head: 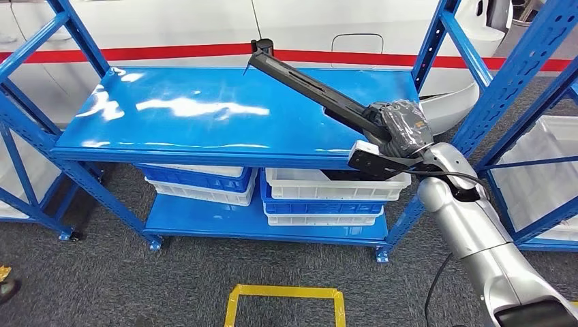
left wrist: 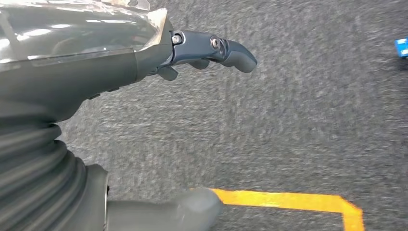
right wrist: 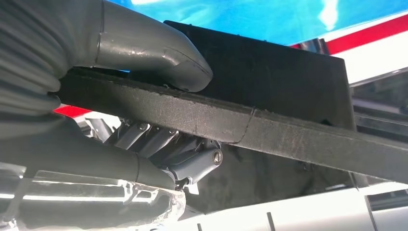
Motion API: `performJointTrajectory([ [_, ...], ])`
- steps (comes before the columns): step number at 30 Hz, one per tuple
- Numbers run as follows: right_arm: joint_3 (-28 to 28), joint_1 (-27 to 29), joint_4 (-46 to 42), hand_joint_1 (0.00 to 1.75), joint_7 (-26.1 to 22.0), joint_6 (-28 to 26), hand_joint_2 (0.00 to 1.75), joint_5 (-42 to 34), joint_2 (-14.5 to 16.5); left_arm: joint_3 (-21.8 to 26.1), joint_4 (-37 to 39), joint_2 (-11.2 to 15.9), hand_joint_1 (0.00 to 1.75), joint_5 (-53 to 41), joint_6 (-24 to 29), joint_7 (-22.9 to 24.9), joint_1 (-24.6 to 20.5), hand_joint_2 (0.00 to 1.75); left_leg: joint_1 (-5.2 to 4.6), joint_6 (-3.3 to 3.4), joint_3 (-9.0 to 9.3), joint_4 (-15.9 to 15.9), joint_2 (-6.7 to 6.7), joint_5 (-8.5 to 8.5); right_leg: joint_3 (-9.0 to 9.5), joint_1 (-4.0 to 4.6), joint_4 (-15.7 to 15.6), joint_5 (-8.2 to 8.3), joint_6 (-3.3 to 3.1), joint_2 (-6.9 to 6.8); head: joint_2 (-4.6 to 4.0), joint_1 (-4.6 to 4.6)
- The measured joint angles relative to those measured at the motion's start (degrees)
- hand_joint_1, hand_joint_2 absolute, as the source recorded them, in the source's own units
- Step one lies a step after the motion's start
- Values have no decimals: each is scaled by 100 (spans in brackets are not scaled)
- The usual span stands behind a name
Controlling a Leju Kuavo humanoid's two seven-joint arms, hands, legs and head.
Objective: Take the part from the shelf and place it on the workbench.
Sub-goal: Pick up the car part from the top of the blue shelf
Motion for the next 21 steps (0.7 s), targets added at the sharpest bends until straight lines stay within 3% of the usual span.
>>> performJointTrajectory([
  [2,-37,26,-13,175,21,-17,175,25,-15,-6,-1,-19,0,-16,-17,7,-5,175,43,-35,-96,-108,5,175,-150,-8,537,-469,-50,5,0,36],
  [3,-60,62,-27,175,36,-22,175,48,-24,-9,-1,-31,0,-29,-25,9,-4,175,58,-64,-165,-105,7,233,-194,-29,850,-640,-34,5,1,41],
  [4,-82,119,-50,175,47,-25,175,74,-29,-12,-1,-41,0,-40,-29,10,-3,175,73,-102,-245,-96,7,286,-190,-51,1090,-704,21,5,0,46],
  [5,-104,183,-77,175,56,-27,175,103,-34,-14,-1,-47,0,-49,-31,9,-1,175,92,-138,-331,-78,6,340,-125,-76,1191,-661,105,4,1,44],
  [7,-137,309,-145,175,66,-35,175,163,-37,-15,-1,-50,0,-54,-32,7,4,175,140,-218,-527,12,8,427,241,-132,897,-432,291,1,1,45],
  [8,-145,355,-178,175,74,-43,175,198,-33,-15,-2,-35,0,-49,-32,4,7,175,149,-257,-633,91,9,452,529,-148,546,-421,348,2,1,49],
  [9,-153,399,-213,175,83,-56,175,234,-23,-15,-3,-22,0,-44,-34,0,9,175,145,-294,-726,176,10,472,755,-136,214,-478,350,10,1,47],
  [11,-155,480,-261,175,106,-94,175,307,13,-15,-5,7,0,-29,-40,-8,20,175,118,-345,-850,299,3,527,971,-102,-148,-657,285,25,0,36],
  [13,-149,555,-276,175,127,-118,175,351,62,-15,-5,19,0,-22,-47,-11,44,175,135,-386,-901,330,-8,585,906,-114,-140,-635,180,22,0,22],
  [14,-145,578,-280,175,137,-123,175,362,91,-16,-5,27,0,-21,-49,-11,59,175,156,-411,-941,381,-17,508,862,-125,-128,-589,105,14,0,15],
  [16,-143,593,-290,175,152,-129,175,371,135,-17,-5,39,0,-19,-50,-11,76,175,194,-484,-1083,775,-37,50,749,-147,-130,-472,-52,-2,0,5],
  [18,-144,590,-298,175,157,-129,175,381,172,-17,-5,43,0,-16,-50,-10,78,175,210,-542,-1255,1515,-51,-502,609,-122,-125,-356,-125,-12,0,-3],
  [19,-143,589,-299,175,159,-126,175,396,194,-17,-5,45,0,-14,-51,-8,77,175,221,-557,-1292,1831,-52,-626,539,-111,-123,-300,-128,-14,0,-4],
  [20,-142,585,-299,175,164,-121,175,417,221,-17,-5,46,0,-12,-53,-4,76,175,231,-563,-1255,1994,-52,-628,471,-102,-121,-247,-124,-16,0,-3],
  [21,-140,576,-299,175,176,-113,175,443,256,-17,-5,48,0,-9,-57,1,73,175,238,-554,-1116,1951,-52,-530,406,-95,-119,-194,-114,-14,0,-4],
])
